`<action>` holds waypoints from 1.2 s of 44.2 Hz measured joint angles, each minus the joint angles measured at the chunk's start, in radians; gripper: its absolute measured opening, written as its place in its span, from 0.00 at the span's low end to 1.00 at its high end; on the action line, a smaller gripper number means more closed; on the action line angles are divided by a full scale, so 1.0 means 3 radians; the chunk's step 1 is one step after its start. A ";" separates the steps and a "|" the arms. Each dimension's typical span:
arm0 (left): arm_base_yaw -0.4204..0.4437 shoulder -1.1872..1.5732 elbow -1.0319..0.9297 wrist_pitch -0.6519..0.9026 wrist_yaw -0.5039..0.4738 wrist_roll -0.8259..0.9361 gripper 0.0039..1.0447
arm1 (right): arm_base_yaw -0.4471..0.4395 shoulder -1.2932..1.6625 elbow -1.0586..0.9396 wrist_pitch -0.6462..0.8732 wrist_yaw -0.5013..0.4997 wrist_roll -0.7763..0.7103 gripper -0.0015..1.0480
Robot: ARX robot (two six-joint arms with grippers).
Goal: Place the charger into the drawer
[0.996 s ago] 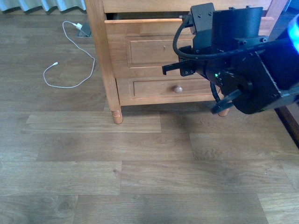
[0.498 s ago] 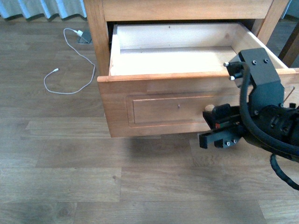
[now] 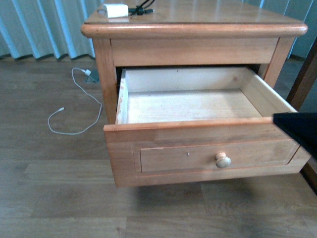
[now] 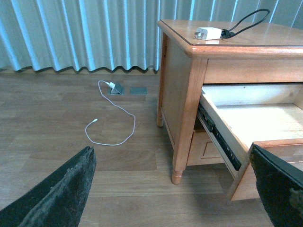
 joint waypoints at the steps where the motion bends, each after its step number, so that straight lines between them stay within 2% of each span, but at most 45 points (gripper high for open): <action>1: 0.0000 0.0000 0.0000 0.0000 0.0000 0.0000 0.94 | -0.0048 -0.0113 0.0000 -0.0069 -0.0033 0.0001 0.92; 9: 0.0000 0.0000 0.0000 0.0000 0.0000 0.0000 0.94 | -0.0608 -0.1303 -0.0126 -0.0643 -0.0493 -0.0093 0.92; 17: 0.0000 0.0000 0.0000 0.0000 0.0000 0.0000 0.94 | -0.1071 -0.1990 -0.0317 -0.1064 -0.0890 -0.0118 0.92; 20: 0.0000 0.0000 0.0000 0.0000 0.0000 0.0000 0.94 | -0.1397 -0.2298 -0.0393 -0.1329 -0.1208 -0.0039 0.92; 22: 0.0000 0.0000 0.0000 0.0000 0.0000 0.0000 0.94 | -0.1535 -0.2406 -0.0436 -0.1394 -0.1291 0.0006 0.92; 35: 0.0000 0.0000 0.0000 0.0000 0.0000 0.0000 0.94 | -0.1578 -0.2430 -0.0439 -0.1400 -0.1324 0.0052 0.92; 36: 0.0000 0.0000 0.0000 0.0000 0.0001 0.0000 0.94 | -0.1532 -0.2473 -0.0472 -0.1319 -0.1158 0.0050 0.90; 39: 0.0000 0.0000 0.0000 0.0000 -0.0003 0.0000 0.94 | -0.1231 -0.2698 -0.0716 -0.0858 -0.0179 0.0008 0.77; 41: 0.0000 0.0000 0.0000 0.0000 0.0000 0.0000 0.94 | -0.1113 -0.2796 -0.0779 -0.0801 0.0244 -0.0006 0.70; 44: 0.0000 0.0000 0.0000 0.0000 0.0001 0.0000 0.94 | -0.0989 -0.2903 -0.0835 -0.0787 0.0628 -0.0020 0.58; 49: 0.0000 0.0000 0.0000 0.0000 0.0000 -0.0001 0.94 | -0.0791 -0.3044 -0.0968 -0.0827 0.0860 -0.0031 0.33; 51: 0.0000 0.0000 0.0000 0.0000 0.0000 0.0000 0.94 | -0.0565 -0.3112 -0.1001 -0.0861 0.1179 -0.0032 0.23; 53: 0.0000 0.0000 0.0000 0.0000 -0.0001 0.0000 0.94 | -0.0421 -0.3160 -0.1019 -0.0875 0.1244 -0.0033 0.14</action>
